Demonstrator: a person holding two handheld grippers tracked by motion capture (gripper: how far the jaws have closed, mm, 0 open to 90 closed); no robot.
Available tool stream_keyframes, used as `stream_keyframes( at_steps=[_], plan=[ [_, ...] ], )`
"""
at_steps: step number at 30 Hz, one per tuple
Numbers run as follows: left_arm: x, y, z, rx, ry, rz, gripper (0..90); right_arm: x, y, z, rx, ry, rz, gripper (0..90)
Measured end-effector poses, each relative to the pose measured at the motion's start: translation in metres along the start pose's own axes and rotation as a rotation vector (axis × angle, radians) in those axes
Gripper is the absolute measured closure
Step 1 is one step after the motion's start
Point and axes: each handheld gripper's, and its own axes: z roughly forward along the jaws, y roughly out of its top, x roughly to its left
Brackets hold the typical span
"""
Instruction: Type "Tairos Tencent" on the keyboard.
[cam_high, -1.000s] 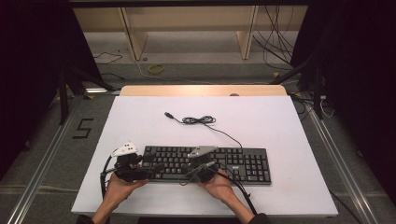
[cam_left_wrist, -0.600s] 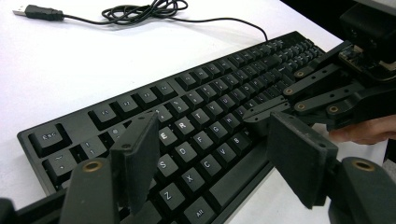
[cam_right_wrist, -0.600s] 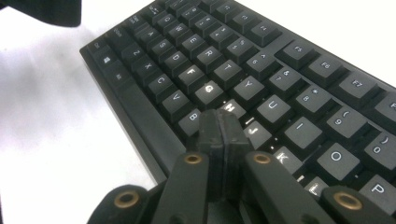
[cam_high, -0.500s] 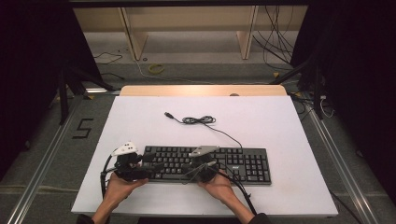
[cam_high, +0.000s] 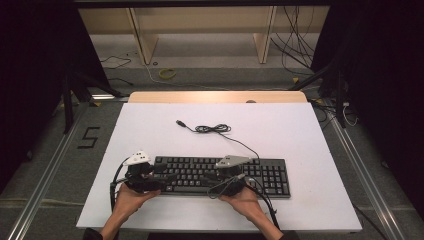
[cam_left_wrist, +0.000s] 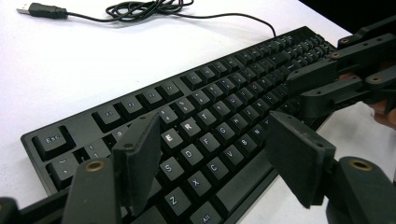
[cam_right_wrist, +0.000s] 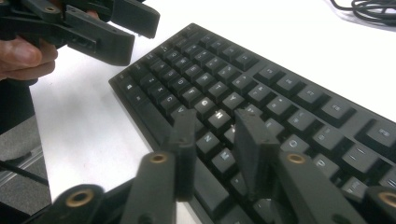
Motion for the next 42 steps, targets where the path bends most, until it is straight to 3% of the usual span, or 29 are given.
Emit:
stream_keyframes(
  at_steps=[11, 16, 20, 25, 32, 42],
  plan=[
    [0.0, 0.004, 0.009, 0.01, 0.007, 0.018, 39.4, -0.003, -0.003, -0.016, -0.034, 0.0, 0.003, 50.7],
    [-0.001, 0.007, 0.011, 0.016, 0.002, 0.026, 48.4, -0.004, -0.005, -0.021, -0.038, -0.005, 0.004, 44.1],
    [0.0, 0.01, 0.015, 0.029, -0.008, 0.038, 59.3, -0.005, -0.009, -0.027, -0.05, -0.014, 0.006, 42.8],
    [-0.001, 0.013, 0.022, 0.056, 0.01, 0.053, 74.8, -0.007, -0.015, -0.033, -0.061, -0.027, 0.009, 41.4],
    [-0.003, 0.017, 0.032, 0.087, 0.007, 0.091, 87.5, -0.01, -0.018, -0.042, -0.094, -0.046, 0.005, 37.7],
    [-0.002, 0.022, 0.042, 0.123, 0.005, 0.09, 89.4, -0.007, -0.023, -0.046, -0.093, -0.039, 0.003, 36.7]
  ],
)
